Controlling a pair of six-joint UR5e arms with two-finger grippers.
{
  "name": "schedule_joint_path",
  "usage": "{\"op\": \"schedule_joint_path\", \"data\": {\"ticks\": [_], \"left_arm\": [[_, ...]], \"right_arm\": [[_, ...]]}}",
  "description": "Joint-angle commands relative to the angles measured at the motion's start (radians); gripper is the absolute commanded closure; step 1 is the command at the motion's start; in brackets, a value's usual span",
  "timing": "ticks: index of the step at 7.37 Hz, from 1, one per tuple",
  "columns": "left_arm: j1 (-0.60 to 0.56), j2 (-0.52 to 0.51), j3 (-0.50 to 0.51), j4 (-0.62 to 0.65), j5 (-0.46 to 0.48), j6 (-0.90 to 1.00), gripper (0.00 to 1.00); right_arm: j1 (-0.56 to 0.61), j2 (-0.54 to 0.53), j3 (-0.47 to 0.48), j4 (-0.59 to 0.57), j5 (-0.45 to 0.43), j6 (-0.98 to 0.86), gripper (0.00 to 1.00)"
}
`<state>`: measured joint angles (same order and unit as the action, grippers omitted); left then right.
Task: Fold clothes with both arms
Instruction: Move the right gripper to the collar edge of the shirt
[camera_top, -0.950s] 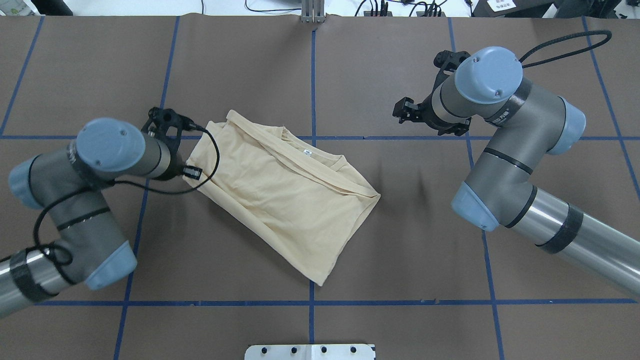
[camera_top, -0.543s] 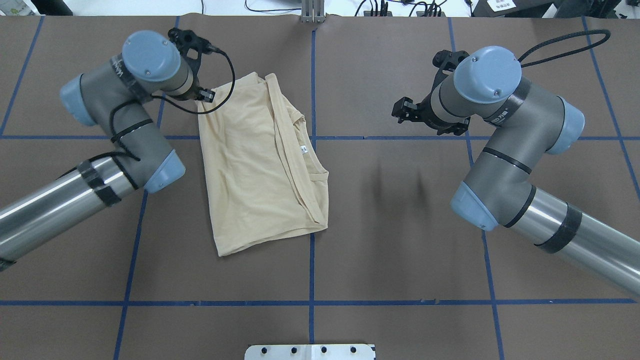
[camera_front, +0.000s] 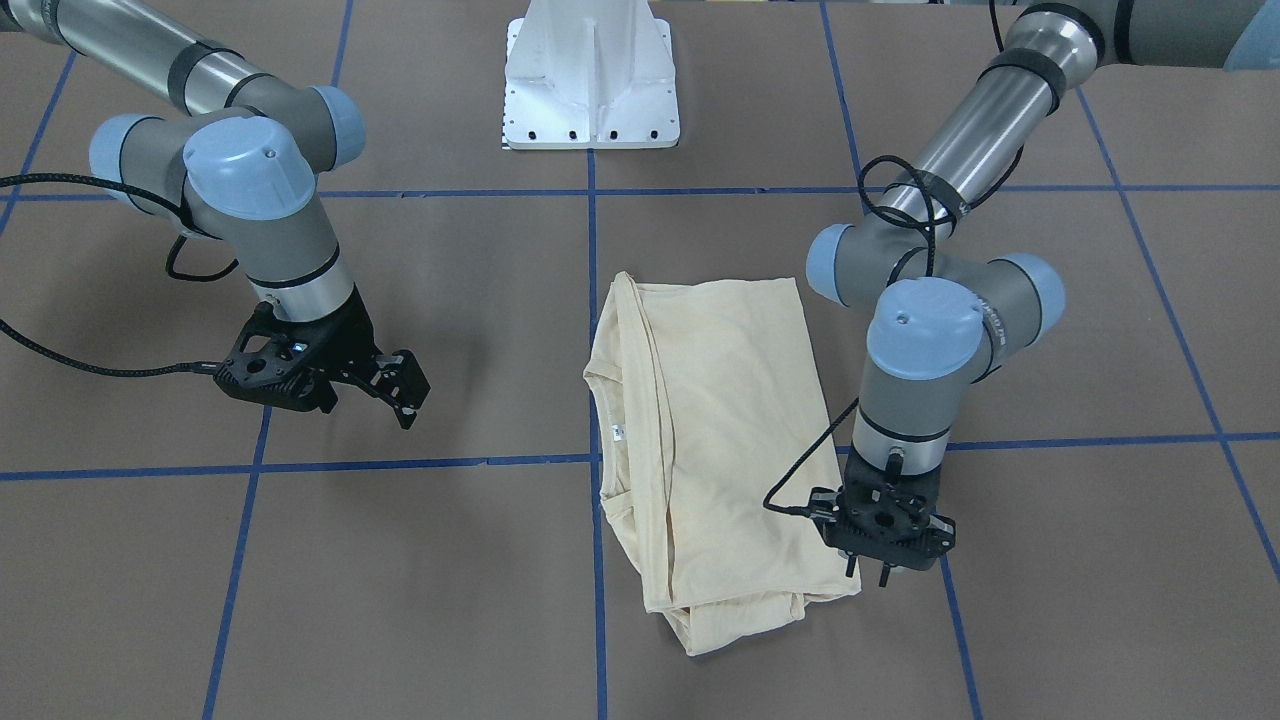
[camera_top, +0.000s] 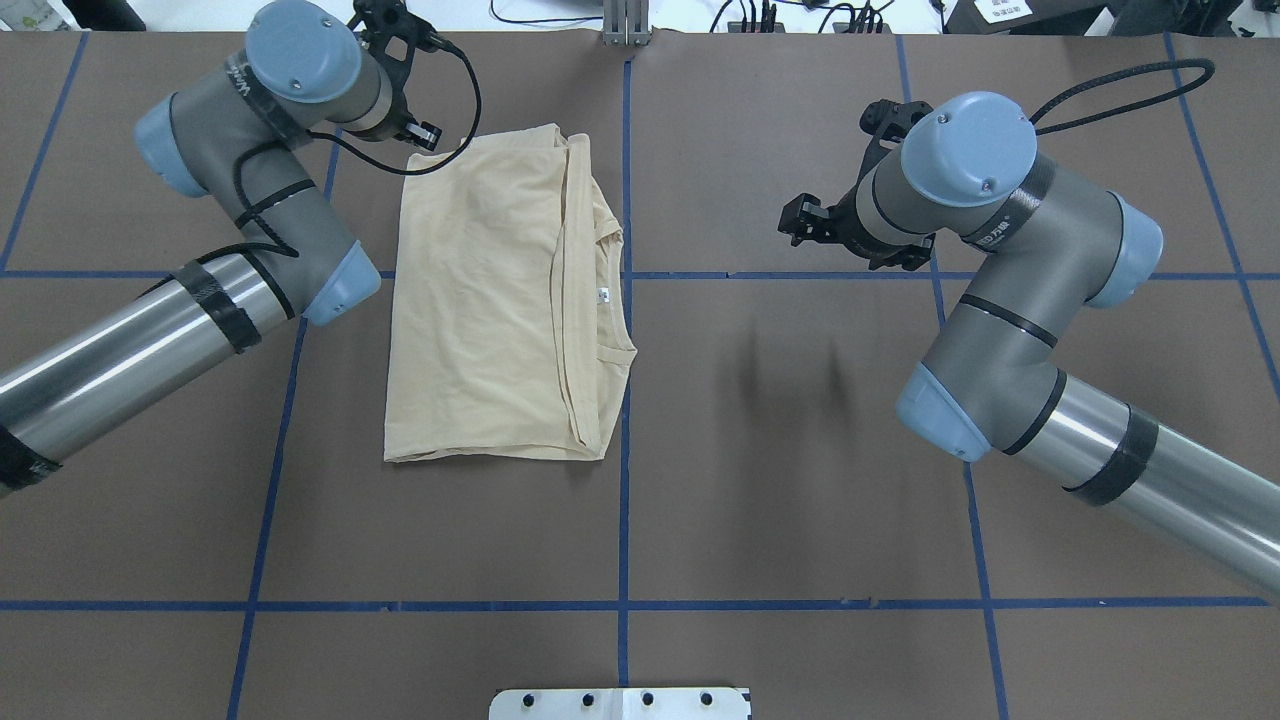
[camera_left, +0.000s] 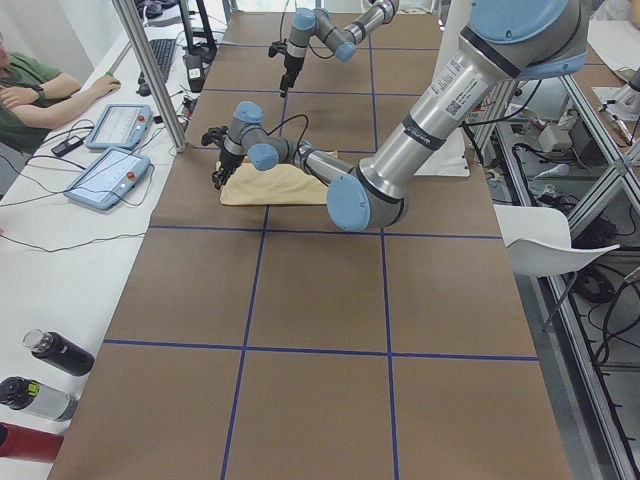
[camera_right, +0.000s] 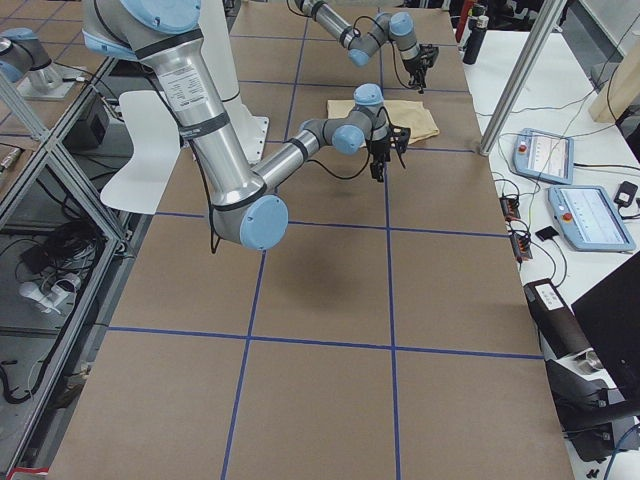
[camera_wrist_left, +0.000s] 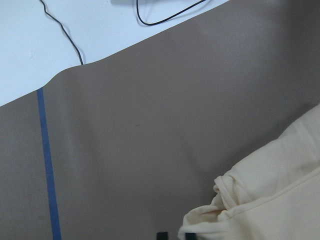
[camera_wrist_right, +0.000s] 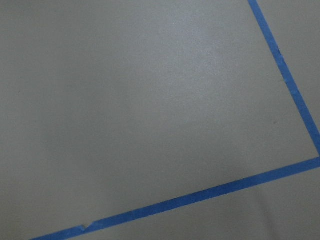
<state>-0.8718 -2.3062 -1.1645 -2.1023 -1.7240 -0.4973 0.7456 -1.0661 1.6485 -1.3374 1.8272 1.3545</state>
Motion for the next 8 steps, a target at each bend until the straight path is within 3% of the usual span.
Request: {"op": "schedule_joint_path", "data": {"ticks": [1, 2, 4, 5, 6, 7, 8], "left_arm": [[-0.027, 0.085, -0.087, -0.027, -0.116, 0.103, 0.0], [-0.026, 0.112, -0.133, -0.027, -0.124, 0.095, 0.0], [-0.024, 0.122, -0.141, -0.028, -0.124, 0.074, 0.0], [-0.023, 0.122, -0.142, -0.028, -0.124, 0.071, 0.0], [-0.02, 0.122, -0.147, -0.028, -0.124, 0.071, 0.0], [-0.015, 0.122, -0.147, -0.028, -0.124, 0.066, 0.0], [-0.013, 0.12, -0.149, -0.028, -0.124, 0.048, 0.0]], "right_arm": [[-0.023, 0.064, -0.037, 0.0, -0.003, 0.039, 0.0], [-0.058, 0.149, -0.112, -0.003, -0.017, 0.119, 0.0], [-0.148, 0.289, -0.238, -0.006, -0.129, 0.26, 0.03], [-0.175, 0.325, -0.271, -0.006, -0.135, 0.271, 0.14], [-0.196, 0.357, -0.313, -0.006, -0.135, 0.285, 0.35], [-0.216, 0.38, -0.346, -0.006, -0.134, 0.282, 0.64], [-0.232, 0.385, -0.351, -0.006, -0.135, 0.278, 0.73]]}}
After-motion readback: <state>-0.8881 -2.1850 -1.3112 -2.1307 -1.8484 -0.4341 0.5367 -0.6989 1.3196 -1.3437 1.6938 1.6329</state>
